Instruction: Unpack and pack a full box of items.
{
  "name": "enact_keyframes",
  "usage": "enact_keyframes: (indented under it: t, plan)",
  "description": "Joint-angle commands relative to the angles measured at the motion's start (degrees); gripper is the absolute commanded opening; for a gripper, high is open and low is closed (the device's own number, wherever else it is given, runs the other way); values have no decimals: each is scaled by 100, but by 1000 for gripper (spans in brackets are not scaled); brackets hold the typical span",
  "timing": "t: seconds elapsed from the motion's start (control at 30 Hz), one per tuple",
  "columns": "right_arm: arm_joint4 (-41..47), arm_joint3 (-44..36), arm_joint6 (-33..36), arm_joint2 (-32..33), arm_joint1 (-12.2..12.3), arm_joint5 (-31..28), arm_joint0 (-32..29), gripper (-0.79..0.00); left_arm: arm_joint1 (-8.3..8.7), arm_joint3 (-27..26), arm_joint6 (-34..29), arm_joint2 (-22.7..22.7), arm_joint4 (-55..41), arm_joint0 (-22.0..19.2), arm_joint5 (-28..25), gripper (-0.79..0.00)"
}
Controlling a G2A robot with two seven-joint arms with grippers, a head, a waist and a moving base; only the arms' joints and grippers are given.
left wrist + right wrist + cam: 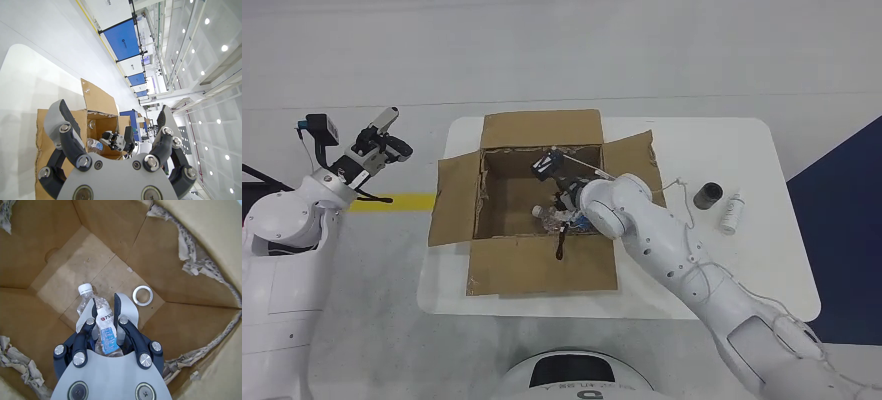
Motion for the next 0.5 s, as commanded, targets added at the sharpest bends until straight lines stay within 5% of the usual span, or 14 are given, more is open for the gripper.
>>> enact_keyframes:
  t: [0.0,0.37,0.47]
  plan:
    - [-13,167,-40,-54,-38,2,70,-588,0,0,0,0,0,-1,0,0]
    - [-300,1415,-423,-596,-376,119,639,-637,0,0,0,0,0,-1,0,0]
    - [-437,1730,-613,-751,-480,135,765,-600,0,0,0,0,0,-1,0,0]
